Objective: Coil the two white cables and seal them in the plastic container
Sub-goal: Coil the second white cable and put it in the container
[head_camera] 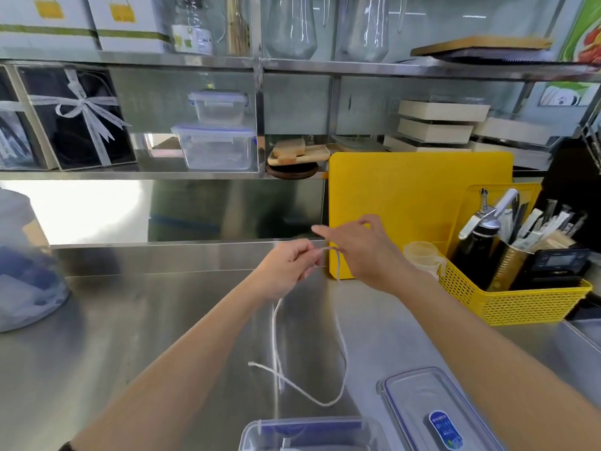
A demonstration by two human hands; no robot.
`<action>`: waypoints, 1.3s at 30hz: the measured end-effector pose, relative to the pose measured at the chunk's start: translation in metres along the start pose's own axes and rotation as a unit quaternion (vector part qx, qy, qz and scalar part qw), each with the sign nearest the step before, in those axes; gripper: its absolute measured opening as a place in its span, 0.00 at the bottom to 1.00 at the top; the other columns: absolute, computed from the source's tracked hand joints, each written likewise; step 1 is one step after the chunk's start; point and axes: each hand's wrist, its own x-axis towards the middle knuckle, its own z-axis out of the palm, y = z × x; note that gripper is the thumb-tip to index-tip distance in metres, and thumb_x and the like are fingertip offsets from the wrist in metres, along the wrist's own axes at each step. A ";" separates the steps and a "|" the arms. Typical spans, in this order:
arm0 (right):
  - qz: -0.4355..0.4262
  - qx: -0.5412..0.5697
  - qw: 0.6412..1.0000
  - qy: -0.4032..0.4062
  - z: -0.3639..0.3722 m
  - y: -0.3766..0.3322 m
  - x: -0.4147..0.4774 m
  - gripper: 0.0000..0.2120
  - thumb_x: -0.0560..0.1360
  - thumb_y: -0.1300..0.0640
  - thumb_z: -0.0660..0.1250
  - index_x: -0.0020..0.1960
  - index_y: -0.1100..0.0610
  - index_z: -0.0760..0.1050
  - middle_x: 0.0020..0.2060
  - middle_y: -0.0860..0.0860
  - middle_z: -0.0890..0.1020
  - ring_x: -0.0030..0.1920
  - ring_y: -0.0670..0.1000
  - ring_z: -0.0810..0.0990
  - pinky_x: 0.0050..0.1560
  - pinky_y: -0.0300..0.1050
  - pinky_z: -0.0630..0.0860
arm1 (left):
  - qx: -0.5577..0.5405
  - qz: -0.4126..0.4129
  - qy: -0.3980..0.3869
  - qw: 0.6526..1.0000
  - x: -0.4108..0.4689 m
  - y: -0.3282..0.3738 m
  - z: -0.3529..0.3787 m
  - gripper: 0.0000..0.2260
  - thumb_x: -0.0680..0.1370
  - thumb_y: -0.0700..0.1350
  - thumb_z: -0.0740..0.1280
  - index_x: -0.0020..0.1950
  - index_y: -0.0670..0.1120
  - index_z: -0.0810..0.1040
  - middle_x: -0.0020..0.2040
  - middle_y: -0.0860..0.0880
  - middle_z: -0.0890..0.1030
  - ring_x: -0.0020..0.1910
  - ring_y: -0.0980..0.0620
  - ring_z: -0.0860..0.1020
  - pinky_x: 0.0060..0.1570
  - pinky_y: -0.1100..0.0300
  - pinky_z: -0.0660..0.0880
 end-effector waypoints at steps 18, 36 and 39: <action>0.296 0.416 0.797 0.322 -0.029 0.052 0.004 0.09 0.77 0.59 0.60 0.46 0.61 0.78 0.29 0.48 0.72 0.31 0.45 0.67 0.32 0.42 0.63 | -0.031 -0.052 0.012 0.998 -0.019 0.002 -0.010 0.15 0.82 0.43 0.55 0.37 0.47 0.71 0.21 0.57 0.67 0.25 0.57 0.63 0.27 0.64 0.62; 0.253 0.550 0.795 0.029 0.036 0.027 -0.030 0.06 0.75 0.62 0.64 0.49 0.58 0.67 0.26 0.51 0.70 0.20 0.42 0.65 0.19 0.34 0.61 | -0.562 -0.005 0.186 0.806 -0.013 0.031 -0.061 0.15 0.82 0.48 0.53 0.38 0.47 0.70 0.21 0.54 0.63 0.17 0.59 0.58 0.17 0.67 0.53; 0.270 0.607 0.736 0.130 0.037 0.027 -0.035 0.07 0.72 0.68 0.67 0.43 0.59 0.70 0.29 0.51 0.73 0.21 0.43 0.67 0.20 0.34 0.62 | -0.577 0.003 0.222 0.786 -0.017 0.028 -0.079 0.14 0.82 0.47 0.53 0.38 0.47 0.71 0.22 0.55 0.64 0.17 0.58 0.58 0.17 0.67 0.54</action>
